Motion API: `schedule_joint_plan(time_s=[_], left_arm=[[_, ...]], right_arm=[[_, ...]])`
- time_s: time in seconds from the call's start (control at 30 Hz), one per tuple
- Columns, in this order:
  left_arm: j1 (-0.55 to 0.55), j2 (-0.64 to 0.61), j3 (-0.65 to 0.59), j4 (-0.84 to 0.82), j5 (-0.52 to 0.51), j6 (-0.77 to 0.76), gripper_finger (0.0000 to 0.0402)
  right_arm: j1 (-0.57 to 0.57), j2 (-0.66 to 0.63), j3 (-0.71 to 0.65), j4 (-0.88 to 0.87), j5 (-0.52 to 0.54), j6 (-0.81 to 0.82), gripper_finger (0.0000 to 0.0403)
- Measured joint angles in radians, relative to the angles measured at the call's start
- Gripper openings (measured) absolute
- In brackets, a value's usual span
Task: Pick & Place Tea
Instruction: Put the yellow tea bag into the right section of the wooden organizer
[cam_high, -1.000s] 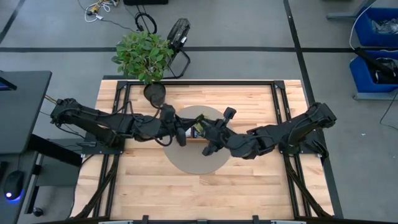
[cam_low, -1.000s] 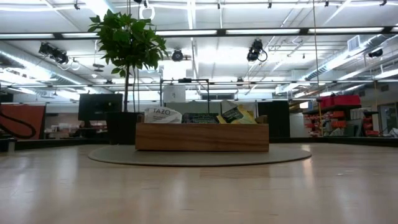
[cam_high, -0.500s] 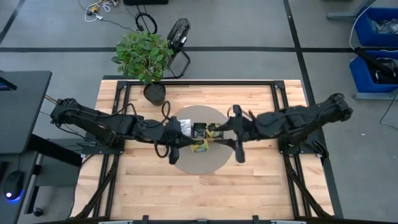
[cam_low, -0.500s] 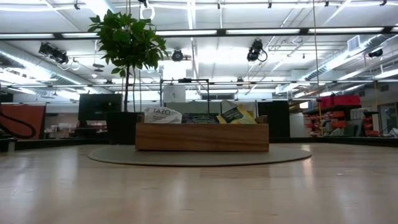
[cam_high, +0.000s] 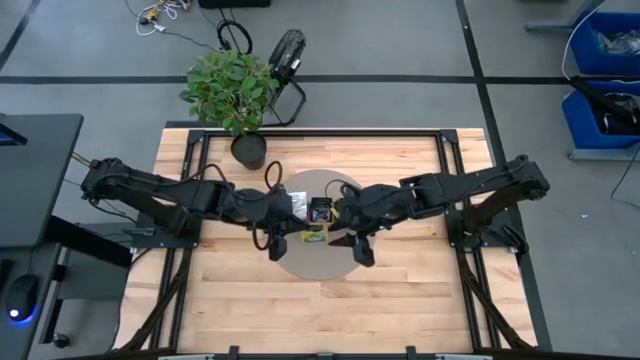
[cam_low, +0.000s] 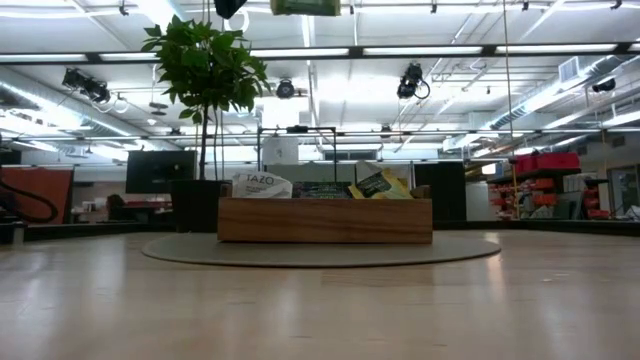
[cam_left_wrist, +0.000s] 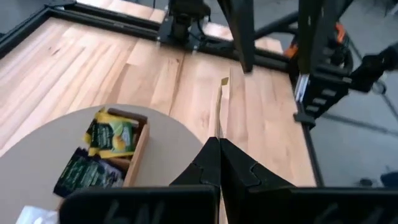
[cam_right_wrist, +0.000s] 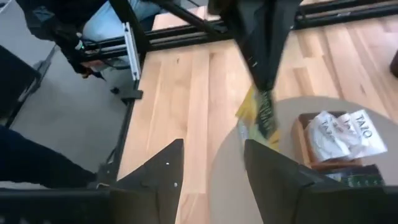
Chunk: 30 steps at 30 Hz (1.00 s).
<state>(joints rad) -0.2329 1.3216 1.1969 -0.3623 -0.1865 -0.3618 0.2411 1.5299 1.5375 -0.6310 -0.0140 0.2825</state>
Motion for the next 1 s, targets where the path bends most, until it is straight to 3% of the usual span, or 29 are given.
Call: schedule_joint_plan(time_s=[0.17,0.57,1.0], left_arm=[[-0.014,0.000,0.000,-0.051,0.001,0.039,0.0001],[-0.013,0.000,0.000,-0.003,-0.015,0.070,0.0001],[-0.012,0.000,0.000,0.024,-0.015,0.070,0.0001]], right_arm=[[-0.011,-0.006,0.000,0.054,0.016,-0.042,0.0178],[-0.071,0.030,0.000,0.061,0.027,-0.052,0.0178],[-0.085,0.079,0.000,0.095,-0.093,0.010,0.0177]])
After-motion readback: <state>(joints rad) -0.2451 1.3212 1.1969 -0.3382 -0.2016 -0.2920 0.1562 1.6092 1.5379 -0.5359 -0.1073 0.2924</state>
